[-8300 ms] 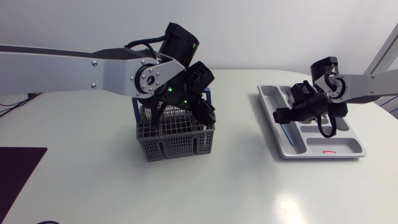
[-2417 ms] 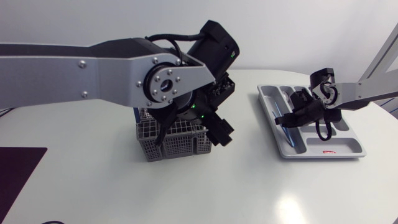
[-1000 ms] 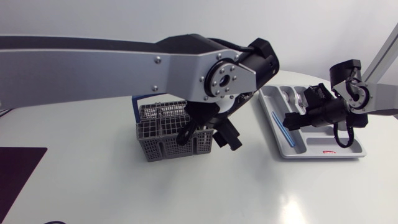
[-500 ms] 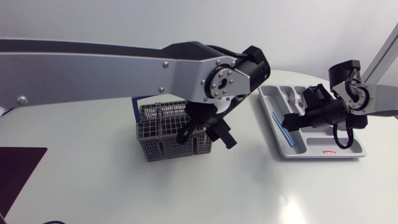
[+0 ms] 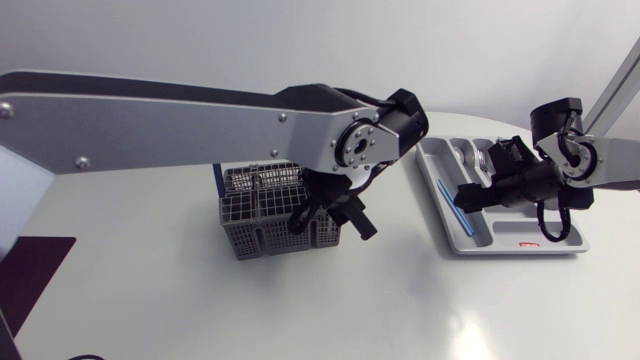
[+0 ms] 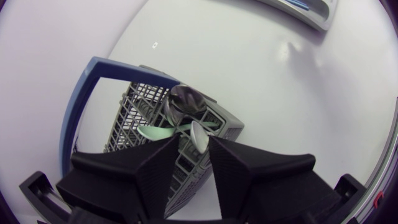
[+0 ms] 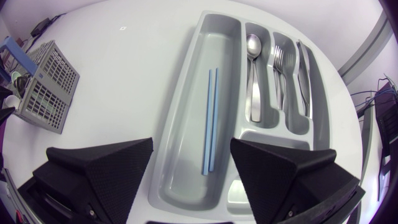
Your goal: Unload the cutlery basket into the drawer organizer.
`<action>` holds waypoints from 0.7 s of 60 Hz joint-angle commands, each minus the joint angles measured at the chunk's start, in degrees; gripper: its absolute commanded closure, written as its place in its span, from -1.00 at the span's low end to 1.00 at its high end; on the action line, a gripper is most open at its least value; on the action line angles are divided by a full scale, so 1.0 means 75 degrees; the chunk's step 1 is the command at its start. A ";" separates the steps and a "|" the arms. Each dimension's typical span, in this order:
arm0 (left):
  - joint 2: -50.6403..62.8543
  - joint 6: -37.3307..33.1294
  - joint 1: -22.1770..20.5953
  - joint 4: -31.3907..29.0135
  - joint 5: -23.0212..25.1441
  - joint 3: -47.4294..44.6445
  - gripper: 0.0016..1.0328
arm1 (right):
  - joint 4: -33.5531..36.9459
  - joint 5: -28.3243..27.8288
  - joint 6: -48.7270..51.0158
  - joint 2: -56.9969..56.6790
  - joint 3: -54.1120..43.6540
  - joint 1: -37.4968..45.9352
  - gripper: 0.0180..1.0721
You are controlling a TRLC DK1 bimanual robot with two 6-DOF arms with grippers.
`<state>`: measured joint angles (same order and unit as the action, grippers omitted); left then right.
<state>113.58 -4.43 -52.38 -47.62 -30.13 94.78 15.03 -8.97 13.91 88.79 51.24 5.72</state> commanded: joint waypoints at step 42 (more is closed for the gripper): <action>0.0196 0.0203 0.0058 0.0372 -0.0108 0.0007 0.89 | -0.0105 -0.0022 0.0208 -0.0308 -0.0364 -0.0047 -0.70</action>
<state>114.06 -4.25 -52.38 -45.06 -30.35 94.78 14.76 -8.99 14.79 87.22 50.00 5.72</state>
